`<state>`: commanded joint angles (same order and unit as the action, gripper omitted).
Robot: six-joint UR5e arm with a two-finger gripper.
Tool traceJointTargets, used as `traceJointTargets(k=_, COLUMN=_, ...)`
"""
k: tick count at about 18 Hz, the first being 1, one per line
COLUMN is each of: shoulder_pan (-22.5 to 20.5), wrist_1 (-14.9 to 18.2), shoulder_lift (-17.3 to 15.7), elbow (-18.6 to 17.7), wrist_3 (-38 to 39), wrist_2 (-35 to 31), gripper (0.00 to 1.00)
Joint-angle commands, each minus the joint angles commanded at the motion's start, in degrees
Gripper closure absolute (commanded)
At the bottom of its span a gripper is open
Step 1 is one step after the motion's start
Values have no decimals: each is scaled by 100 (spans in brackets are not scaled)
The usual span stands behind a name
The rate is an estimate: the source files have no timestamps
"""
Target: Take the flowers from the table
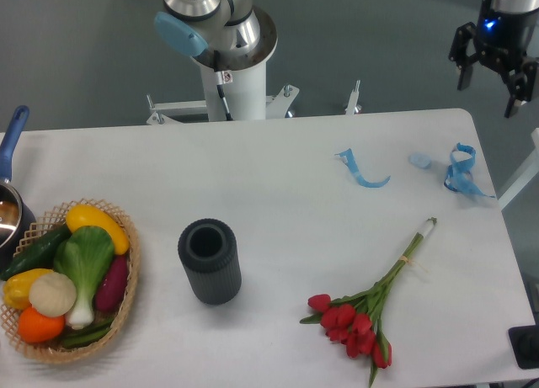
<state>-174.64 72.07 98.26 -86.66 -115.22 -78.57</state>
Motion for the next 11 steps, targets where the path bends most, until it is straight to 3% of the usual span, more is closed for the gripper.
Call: traceJointTargets(k=11, shoulder_pan=-35, wrist_1=18, shoulder_lift=0, elbow=0, wrist_3=61, wrist_2=263, gripper=0)
